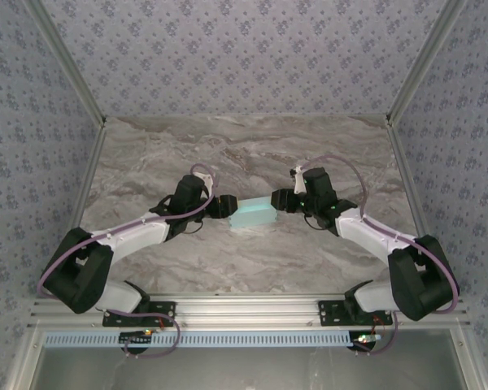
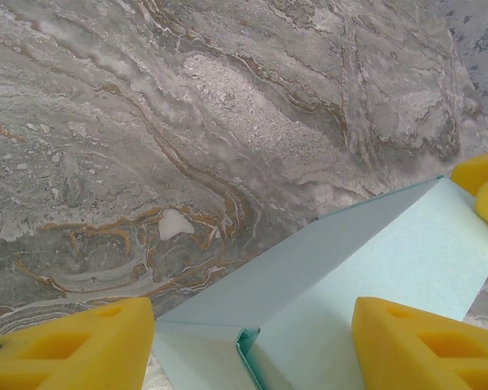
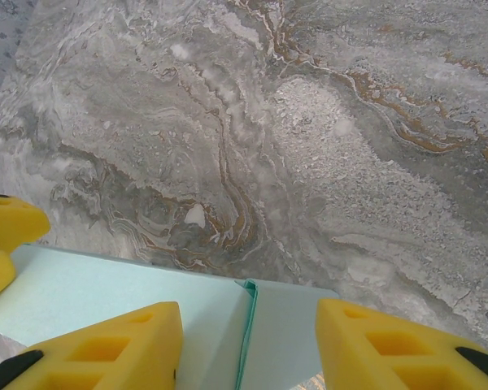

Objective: Fold the paper box

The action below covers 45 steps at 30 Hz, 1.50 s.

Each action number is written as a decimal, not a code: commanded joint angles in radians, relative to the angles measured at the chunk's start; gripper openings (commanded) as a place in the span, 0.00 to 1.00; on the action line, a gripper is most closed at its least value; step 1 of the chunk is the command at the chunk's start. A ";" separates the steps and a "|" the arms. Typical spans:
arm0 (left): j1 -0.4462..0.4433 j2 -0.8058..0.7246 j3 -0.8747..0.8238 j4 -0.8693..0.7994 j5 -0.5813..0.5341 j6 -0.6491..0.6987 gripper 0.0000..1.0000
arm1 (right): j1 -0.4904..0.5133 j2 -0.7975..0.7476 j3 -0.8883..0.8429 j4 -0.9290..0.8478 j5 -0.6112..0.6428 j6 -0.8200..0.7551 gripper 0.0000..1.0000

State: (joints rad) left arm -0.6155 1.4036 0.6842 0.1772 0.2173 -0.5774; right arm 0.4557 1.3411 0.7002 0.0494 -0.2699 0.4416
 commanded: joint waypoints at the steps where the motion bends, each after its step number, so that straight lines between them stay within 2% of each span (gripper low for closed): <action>1: -0.015 0.035 -0.016 -0.124 -0.013 0.010 0.65 | 0.012 0.019 -0.031 -0.167 0.002 -0.018 0.49; 12: -0.035 0.070 -0.123 -0.058 -0.017 -0.051 0.60 | 0.008 0.036 -0.154 -0.124 0.006 0.007 0.45; 21: -0.035 0.051 -0.085 -0.092 -0.035 -0.037 0.60 | 0.006 0.026 -0.119 -0.168 0.013 -0.017 0.44; 28: -0.036 0.128 -0.170 0.008 -0.014 -0.114 0.58 | -0.010 0.087 -0.194 -0.110 -0.004 0.001 0.42; 35: -0.036 0.109 -0.101 -0.034 -0.001 -0.097 0.55 | -0.009 0.078 -0.152 -0.140 -0.017 -0.008 0.41; 41: -0.030 0.047 -0.035 -0.095 -0.029 -0.070 0.66 | 0.004 0.052 -0.133 -0.172 0.002 -0.014 0.40; 45: -0.022 0.017 -0.018 -0.099 -0.003 -0.077 0.71 | 0.013 0.040 -0.138 -0.175 0.018 -0.007 0.40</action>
State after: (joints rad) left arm -0.6304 1.4300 0.6643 0.2344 0.1917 -0.6815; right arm 0.4465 1.3365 0.6239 0.1558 -0.2962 0.4564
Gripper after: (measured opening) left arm 0.703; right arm 0.402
